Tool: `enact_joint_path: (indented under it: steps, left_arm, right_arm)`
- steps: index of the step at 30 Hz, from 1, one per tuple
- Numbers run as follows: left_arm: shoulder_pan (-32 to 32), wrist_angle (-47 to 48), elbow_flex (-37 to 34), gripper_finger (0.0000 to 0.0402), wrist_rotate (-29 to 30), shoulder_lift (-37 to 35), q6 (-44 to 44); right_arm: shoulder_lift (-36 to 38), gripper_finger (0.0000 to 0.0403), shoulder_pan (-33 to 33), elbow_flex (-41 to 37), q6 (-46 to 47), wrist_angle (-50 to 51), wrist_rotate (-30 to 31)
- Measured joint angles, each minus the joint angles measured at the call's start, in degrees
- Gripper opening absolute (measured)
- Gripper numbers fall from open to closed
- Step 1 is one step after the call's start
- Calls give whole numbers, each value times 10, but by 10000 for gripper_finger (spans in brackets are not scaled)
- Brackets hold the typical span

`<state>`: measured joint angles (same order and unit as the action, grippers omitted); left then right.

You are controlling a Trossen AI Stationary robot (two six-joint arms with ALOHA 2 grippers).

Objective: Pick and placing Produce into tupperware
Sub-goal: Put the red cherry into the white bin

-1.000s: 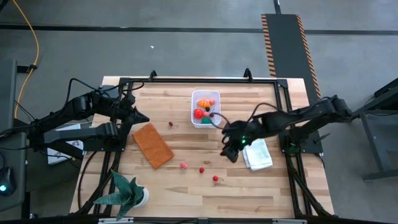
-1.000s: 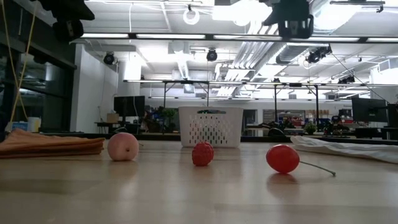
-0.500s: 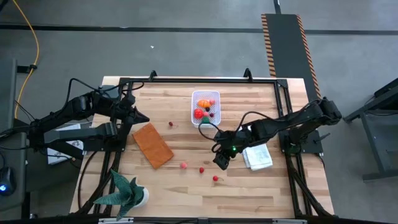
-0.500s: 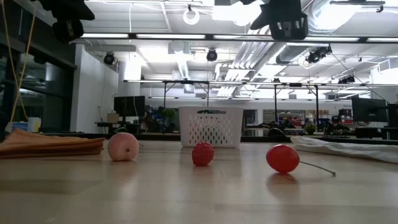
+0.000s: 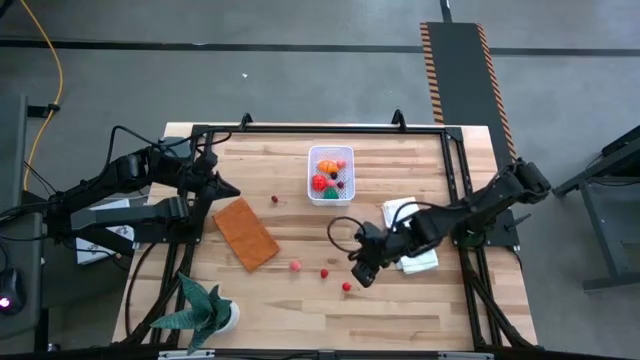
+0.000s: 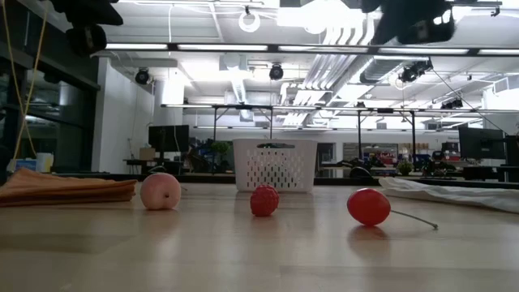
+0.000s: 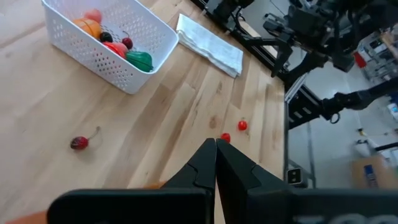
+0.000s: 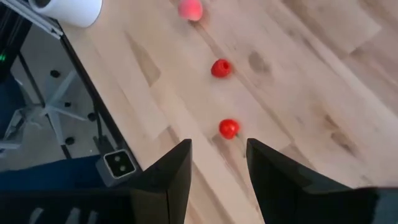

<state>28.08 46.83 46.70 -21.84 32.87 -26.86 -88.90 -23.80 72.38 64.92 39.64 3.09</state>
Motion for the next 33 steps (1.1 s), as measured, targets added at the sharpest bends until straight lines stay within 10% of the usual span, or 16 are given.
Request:
enact_joint_path:
  steps: [17, 33]
  left_arm:
    - [0, 5, 0, 1, -18, 0, -23]
    - [0, 18, 0, 1, -17, 0, -23]
  right_arm:
    - [-29, 144, -66, 5, 16, 1, 23]
    - [-229, 144, -71, 303, -144, 263, 49]
